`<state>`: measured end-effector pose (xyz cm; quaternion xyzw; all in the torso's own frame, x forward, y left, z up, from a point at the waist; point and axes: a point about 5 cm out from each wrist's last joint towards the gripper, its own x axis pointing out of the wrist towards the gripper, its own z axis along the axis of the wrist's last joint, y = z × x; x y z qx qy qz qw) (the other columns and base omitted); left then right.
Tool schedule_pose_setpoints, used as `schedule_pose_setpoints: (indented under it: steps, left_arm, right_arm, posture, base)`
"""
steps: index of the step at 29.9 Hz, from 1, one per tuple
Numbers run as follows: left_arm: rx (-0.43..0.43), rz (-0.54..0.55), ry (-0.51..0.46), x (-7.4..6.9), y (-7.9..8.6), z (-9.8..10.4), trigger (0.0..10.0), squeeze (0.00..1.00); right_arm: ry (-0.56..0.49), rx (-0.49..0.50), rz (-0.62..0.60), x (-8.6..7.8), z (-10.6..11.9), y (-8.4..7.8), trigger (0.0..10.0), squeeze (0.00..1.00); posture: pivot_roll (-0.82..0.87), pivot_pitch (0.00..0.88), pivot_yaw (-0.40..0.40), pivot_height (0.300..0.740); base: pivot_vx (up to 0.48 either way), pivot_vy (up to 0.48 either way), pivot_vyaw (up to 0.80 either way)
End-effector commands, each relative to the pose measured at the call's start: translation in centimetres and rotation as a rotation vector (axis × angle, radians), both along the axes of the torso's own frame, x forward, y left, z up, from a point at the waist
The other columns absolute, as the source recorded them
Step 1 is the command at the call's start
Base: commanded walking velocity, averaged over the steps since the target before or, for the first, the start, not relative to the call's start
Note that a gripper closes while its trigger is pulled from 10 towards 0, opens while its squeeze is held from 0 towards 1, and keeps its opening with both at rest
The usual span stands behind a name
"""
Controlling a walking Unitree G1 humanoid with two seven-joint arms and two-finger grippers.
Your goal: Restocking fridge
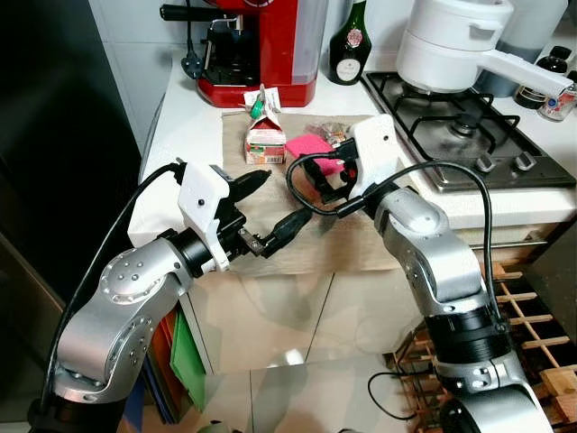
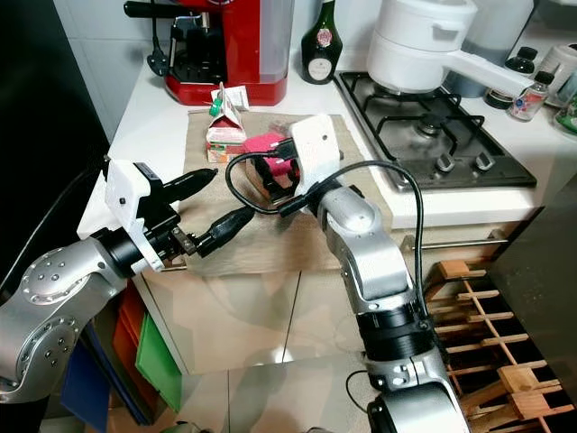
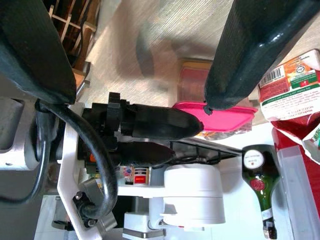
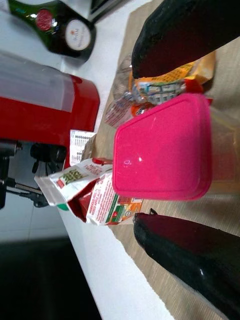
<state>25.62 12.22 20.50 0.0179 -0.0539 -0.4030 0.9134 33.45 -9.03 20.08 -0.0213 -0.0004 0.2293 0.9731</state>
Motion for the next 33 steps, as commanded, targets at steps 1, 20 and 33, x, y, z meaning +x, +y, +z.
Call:
schedule_pose_setpoints:
  steps: [1,20,33]
  left_arm:
    - [0.007,-0.005,-0.023,0.0,-0.2,0.3,10.0,0.00]
    - [-0.002,0.009,-0.019,-0.2,-0.2,0.2,10.0,0.00]
    - [-0.003,0.008,-0.016,-0.2,-0.2,0.2,10.0,0.00]
  right_arm:
    - [0.025,0.030,-0.006,-0.1,-0.2,-0.4,10.0,0.00]
    - [0.051,-0.010,0.099,0.1,-0.3,-0.3,10.0,0.00]
    - [0.108,-0.007,0.125,0.1,-1.5,0.1,10.0,0.00]
  posture:
    - [0.00,0.000,-0.034,0.740]
    - [0.01,0.000,-0.046,0.740]
    - [0.01,0.000,-0.043,0.740]
  base:
    - [0.000,0.000,0.00]
    - [0.000,0.000,0.00]
    - [0.000,0.000,0.00]
